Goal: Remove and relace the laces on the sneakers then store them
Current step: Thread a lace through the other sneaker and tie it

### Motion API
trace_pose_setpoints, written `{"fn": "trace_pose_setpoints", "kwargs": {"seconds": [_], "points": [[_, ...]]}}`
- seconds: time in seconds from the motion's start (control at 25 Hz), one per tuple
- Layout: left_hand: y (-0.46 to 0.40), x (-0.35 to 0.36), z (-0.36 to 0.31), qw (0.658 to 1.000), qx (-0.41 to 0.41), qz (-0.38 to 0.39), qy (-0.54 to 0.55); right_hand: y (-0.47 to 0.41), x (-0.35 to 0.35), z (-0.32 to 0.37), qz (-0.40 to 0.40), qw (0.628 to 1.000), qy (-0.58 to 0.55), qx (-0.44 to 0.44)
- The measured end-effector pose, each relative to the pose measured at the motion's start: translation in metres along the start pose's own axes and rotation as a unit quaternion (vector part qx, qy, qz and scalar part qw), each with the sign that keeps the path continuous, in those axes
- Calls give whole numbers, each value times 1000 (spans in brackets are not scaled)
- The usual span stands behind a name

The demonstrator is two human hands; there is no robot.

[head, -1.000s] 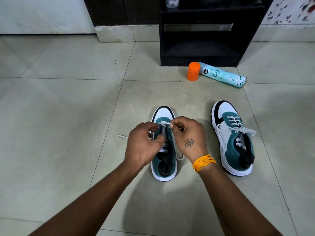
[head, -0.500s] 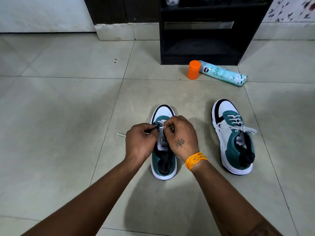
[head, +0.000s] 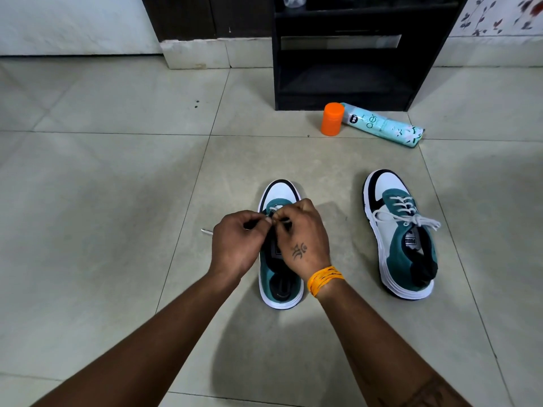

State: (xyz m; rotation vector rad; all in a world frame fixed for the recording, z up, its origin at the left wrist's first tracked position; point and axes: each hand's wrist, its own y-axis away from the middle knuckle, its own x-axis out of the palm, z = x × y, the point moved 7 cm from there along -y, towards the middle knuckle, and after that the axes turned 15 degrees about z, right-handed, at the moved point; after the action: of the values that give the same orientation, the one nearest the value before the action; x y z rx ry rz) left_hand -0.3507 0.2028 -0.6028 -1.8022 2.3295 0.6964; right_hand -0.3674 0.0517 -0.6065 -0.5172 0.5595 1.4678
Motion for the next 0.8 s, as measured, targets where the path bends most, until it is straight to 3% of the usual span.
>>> {"fn": "trace_pose_setpoints", "kwargs": {"seconds": [0.24, 0.36, 0.44, 0.56, 0.68, 0.8], "points": [[-12, -5, -2, 998, 34, 7, -56, 9, -2, -7, -53, 995, -86, 14], [-11, -11, 4, 998, 11, -8, -53, 27, -7, -6, -69, 994, -79, 21], [-12, -15, 11, 986, -25, 2, -163, 41, -8, -8, -78, 995, -54, 23], [-12, -14, 17, 939, -68, 36, -336, 50, -8, -17, -102, 991, -68, 44], [-10, -9, 12, 950, -28, 45, -307, 49, -7, -15, -105, 991, -67, 45], [-7, -8, -6, 966, 78, 22, -246, 50, -7, -14, -108, 991, -66, 43]]}}
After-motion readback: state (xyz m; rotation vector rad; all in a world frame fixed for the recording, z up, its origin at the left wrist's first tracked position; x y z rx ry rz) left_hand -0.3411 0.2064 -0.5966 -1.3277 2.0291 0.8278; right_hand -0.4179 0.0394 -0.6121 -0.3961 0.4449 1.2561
